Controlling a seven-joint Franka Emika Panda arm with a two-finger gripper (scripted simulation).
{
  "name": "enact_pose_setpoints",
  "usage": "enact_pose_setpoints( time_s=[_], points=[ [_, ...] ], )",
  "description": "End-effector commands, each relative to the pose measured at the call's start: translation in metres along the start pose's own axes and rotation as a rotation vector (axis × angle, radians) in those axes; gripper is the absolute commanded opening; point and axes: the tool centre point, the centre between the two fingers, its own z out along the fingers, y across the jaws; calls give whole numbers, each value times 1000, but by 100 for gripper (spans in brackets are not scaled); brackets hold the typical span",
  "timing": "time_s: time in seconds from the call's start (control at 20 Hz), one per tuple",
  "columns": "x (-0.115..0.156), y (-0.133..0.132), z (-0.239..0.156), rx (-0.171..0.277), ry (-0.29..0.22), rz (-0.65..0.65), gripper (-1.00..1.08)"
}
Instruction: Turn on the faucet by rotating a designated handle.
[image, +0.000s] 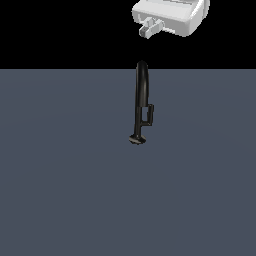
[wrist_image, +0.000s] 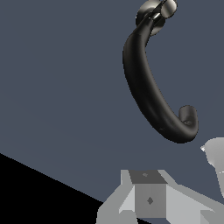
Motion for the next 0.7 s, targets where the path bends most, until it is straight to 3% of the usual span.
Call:
enact_pose_setpoints(
  time_s=[0.0, 0.65],
  points=[
    [18, -1, 1, 39, -40, 39, -100],
    [117, 4, 18, 262, -270, 268, -100]
  ],
)
